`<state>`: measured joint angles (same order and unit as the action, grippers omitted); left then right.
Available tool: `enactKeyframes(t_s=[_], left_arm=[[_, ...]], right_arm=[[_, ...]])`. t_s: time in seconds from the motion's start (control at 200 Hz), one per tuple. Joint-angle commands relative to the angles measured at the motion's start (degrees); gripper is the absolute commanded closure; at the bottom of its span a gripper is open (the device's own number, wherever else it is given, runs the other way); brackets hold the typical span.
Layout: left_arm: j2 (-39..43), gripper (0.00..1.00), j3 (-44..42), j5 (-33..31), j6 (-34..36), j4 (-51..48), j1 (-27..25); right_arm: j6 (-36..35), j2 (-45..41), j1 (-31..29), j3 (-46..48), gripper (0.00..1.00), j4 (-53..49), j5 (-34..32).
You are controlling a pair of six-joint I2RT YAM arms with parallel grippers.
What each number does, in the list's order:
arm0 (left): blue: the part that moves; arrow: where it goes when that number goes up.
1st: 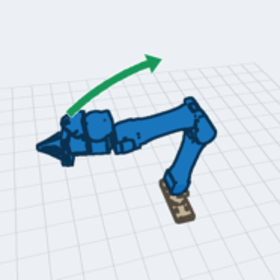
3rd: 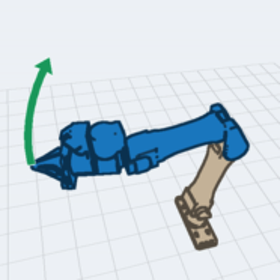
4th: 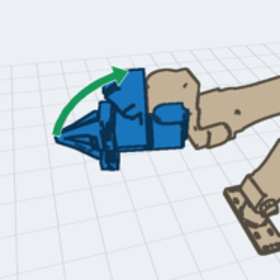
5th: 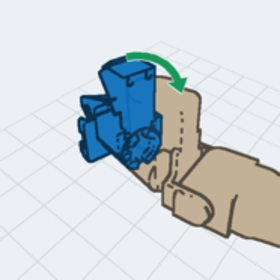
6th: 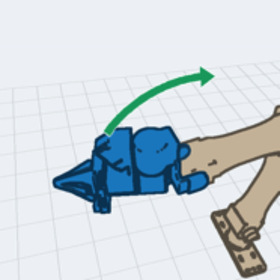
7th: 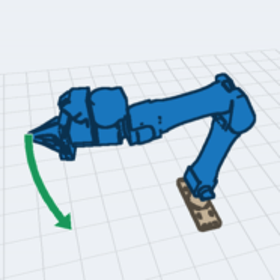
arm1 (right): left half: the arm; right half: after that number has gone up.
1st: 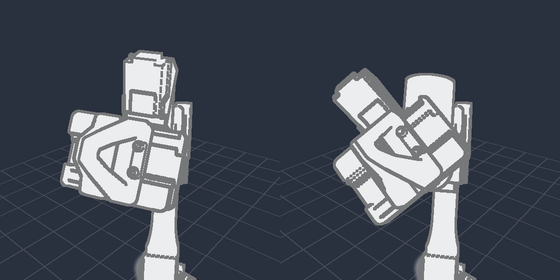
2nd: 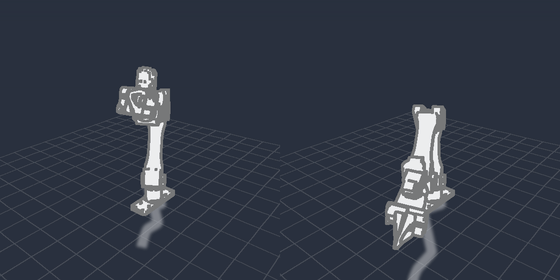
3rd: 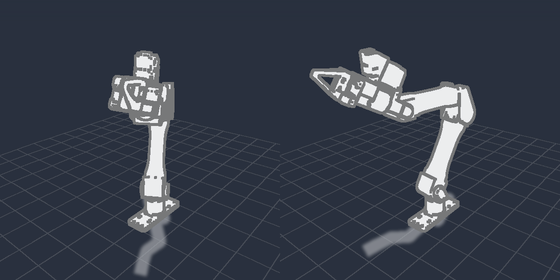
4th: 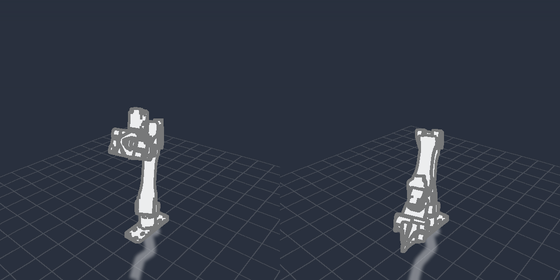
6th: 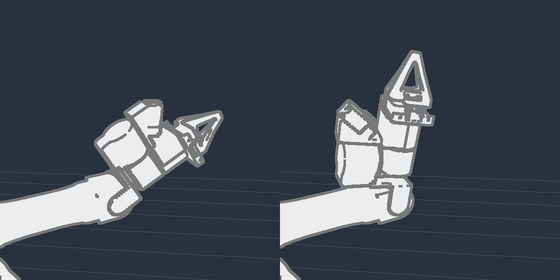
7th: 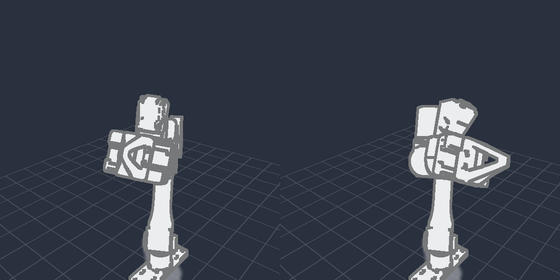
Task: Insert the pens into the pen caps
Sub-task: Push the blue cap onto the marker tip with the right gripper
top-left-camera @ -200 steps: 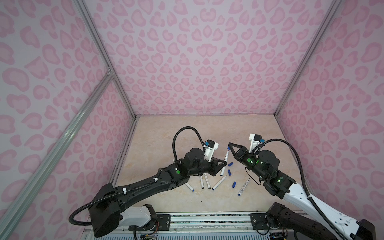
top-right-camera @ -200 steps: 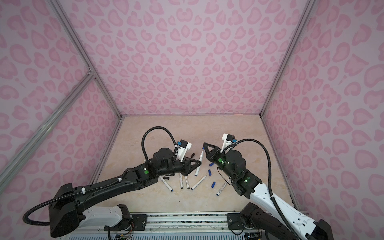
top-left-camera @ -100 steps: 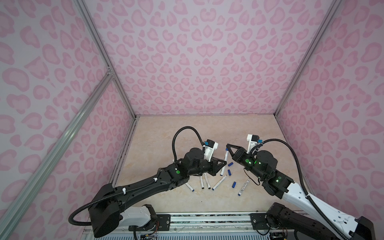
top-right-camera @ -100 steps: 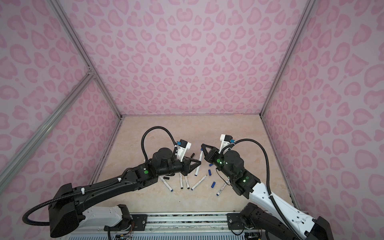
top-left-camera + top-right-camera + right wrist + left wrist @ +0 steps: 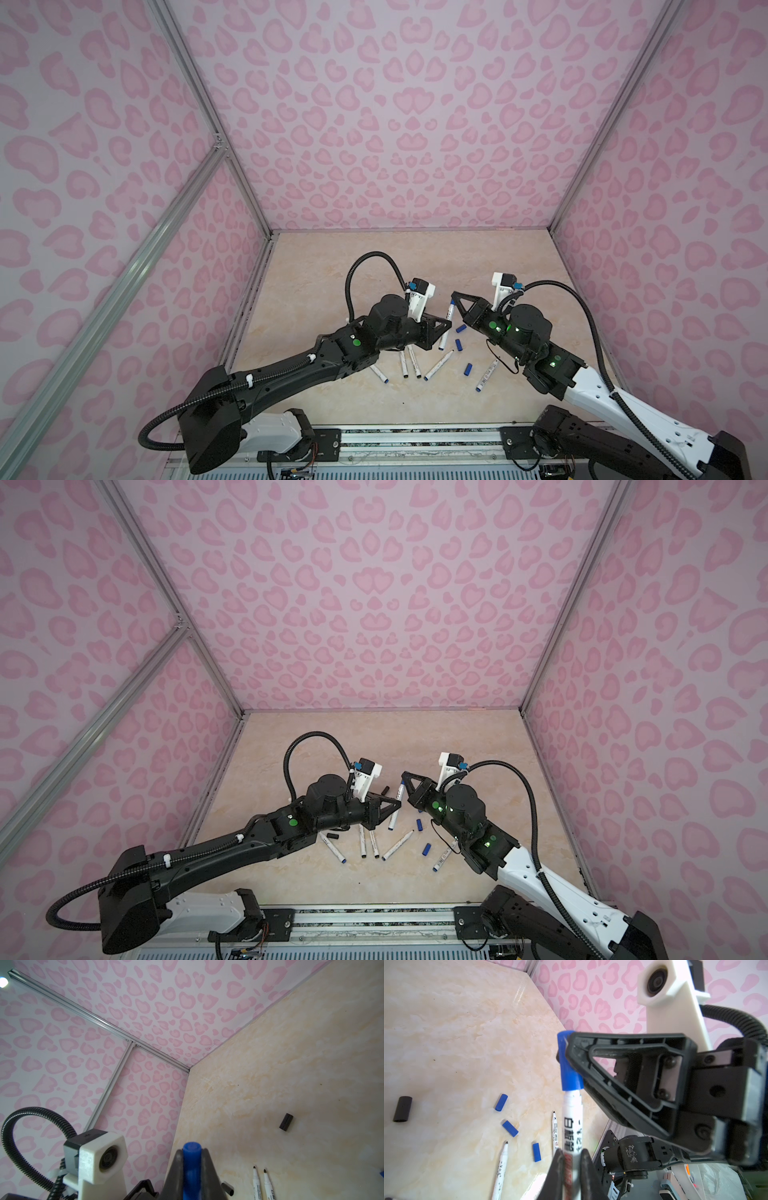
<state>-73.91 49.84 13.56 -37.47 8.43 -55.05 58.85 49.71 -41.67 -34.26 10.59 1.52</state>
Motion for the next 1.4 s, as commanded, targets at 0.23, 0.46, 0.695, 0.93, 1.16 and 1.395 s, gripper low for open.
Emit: enactKeyframes(t_s=[0.23,0.46,0.695,0.93,1.16,1.395], left_arm=[[0.22,0.96,0.94,2.04,-0.89,1.67,1.76],[0.43,0.96,1.90,3.40,-0.67,1.66,2.22],[-0.01,0.96,2.30,3.36,-0.13,0.64,2.96],[0.27,0.96,3.90,-1.19,0.60,-4.41,4.50],[0.86,0.96,3.12,1.35,0.68,-3.14,5.01],[0.39,0.96,2.78,4.07,-0.65,-1.00,6.61]], right_arm=[[0.53,-2.83,-0.28,4.50,0.90,5.65,1.78],[-0.14,-1.28,-1.11,3.70,0.91,7.52,3.81],[-0.04,0.13,-2.06,2.88,0.92,8.16,4.07],[-2.55,-0.24,-2.88,0.34,0.93,0.08,0.11],[-3.30,-0.35,-2.64,2.28,0.93,5.60,0.53],[0.36,0.26,-2.64,3.55,0.93,9.19,2.73]])
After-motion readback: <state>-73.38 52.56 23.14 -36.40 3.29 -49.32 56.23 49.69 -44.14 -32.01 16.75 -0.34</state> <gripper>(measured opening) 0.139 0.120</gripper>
